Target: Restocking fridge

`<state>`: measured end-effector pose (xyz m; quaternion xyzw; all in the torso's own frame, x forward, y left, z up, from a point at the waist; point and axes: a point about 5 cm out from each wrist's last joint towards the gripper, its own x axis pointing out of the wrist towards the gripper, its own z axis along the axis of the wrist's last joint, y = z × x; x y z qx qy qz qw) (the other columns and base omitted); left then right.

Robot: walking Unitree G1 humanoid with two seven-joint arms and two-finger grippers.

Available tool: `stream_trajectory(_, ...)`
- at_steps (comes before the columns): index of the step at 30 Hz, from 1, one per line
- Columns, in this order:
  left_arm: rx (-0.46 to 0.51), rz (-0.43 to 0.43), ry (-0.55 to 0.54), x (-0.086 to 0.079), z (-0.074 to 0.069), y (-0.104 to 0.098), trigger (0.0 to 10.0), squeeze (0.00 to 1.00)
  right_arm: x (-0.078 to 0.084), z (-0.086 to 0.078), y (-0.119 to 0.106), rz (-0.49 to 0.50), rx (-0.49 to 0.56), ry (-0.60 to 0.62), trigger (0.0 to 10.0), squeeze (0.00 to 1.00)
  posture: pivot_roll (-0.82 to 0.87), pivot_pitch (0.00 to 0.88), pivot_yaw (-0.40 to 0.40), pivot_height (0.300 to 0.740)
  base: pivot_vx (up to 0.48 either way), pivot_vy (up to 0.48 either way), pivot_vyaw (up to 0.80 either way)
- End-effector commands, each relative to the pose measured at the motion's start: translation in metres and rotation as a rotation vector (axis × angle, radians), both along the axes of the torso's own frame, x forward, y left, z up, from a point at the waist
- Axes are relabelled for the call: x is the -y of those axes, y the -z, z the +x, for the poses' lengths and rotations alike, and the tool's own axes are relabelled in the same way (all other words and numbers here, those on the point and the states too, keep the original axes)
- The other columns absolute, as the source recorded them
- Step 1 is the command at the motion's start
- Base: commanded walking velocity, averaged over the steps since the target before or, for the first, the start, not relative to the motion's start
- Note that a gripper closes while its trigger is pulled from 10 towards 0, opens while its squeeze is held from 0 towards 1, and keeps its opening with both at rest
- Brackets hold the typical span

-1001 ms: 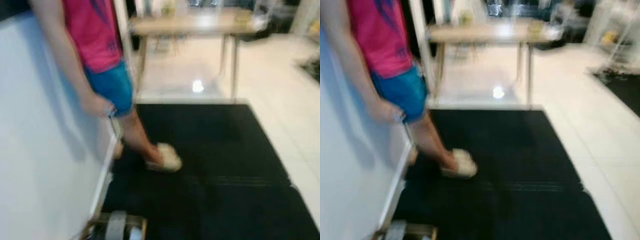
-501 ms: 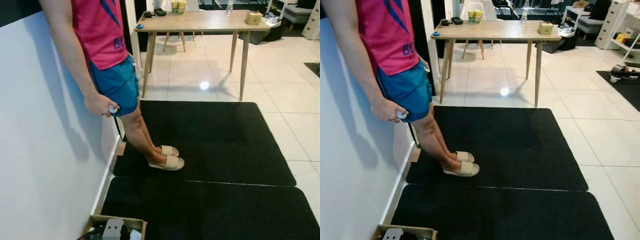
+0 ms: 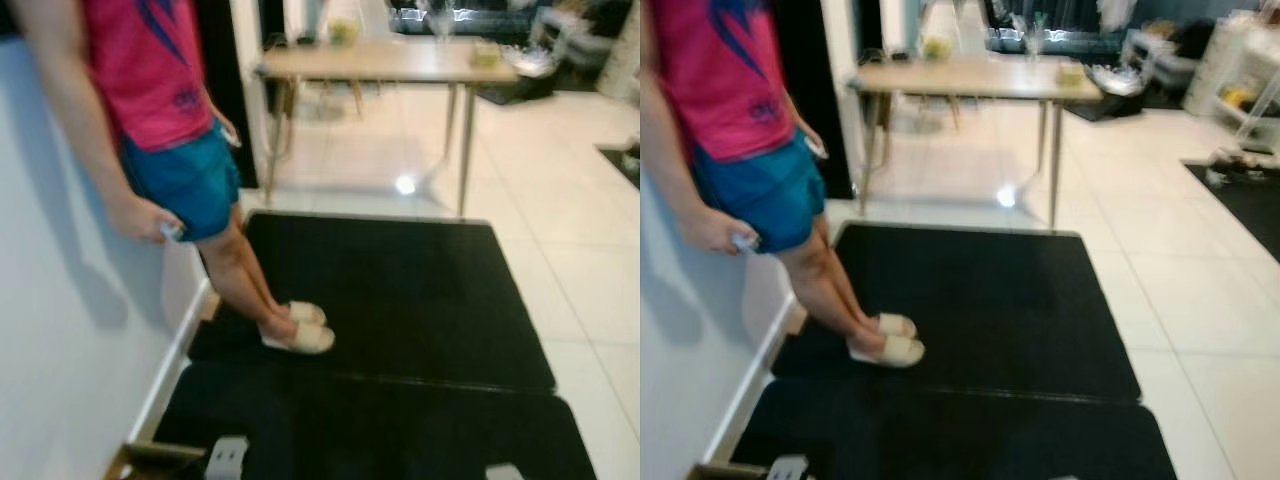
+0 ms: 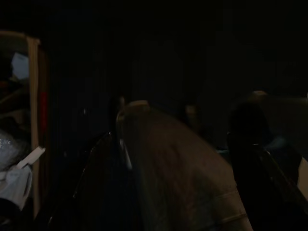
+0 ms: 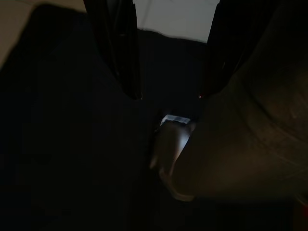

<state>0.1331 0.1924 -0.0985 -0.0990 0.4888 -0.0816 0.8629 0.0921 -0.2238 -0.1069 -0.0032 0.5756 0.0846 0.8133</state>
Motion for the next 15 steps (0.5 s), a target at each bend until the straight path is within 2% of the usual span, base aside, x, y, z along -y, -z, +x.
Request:
stream_trajectory(1,-0.013,-0.001,0.002,0.0003,-0.0039,0.0014,10.0,0.00,0.0034,0.0029,-0.0014,-0.010,0.007,-0.001,10.0,0.00,-0.03,0.000,-0.006,0.740,0.000,-0.469,0.00)
stream_trajectory(7,-0.010,0.011,0.004,-0.0005,-0.0034,0.0012,10.0,0.00,0.0021,0.0026,-0.0010,-0.009,0.006,0.001,10.0,0.00,-0.02,0.000,-0.005,0.740,0.000,-0.439,0.00)
stream_trajectory(15,-0.006,0.026,-0.004,-0.0012,-0.0017,0.0009,10.0,0.00,0.0004,0.0030,-0.0006,-0.007,0.006,0.000,10.0,0.00,-0.02,0.000,-0.004,0.740,0.000,0.000,0.00)
